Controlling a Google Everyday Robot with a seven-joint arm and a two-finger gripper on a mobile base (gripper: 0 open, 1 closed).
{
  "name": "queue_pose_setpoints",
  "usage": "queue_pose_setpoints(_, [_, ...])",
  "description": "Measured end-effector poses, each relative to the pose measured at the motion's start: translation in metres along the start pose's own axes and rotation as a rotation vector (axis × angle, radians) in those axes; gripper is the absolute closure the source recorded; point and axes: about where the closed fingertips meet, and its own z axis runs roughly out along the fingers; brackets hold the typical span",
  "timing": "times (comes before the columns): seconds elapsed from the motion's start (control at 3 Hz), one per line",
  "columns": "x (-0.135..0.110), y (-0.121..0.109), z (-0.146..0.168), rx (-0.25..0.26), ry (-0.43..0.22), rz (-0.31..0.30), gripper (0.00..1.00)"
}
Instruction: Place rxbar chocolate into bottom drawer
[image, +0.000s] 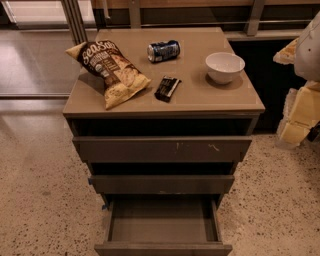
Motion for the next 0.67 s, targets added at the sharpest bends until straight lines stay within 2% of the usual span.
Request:
queue_pose_setpoints(0.33, [0.000, 0.000, 0.000, 0.000, 0.000, 0.000, 0.00])
queue_pose_setpoints(0.67, [-0.002, -0.020, -0.001, 0.027, -0.031, -0.010, 0.00])
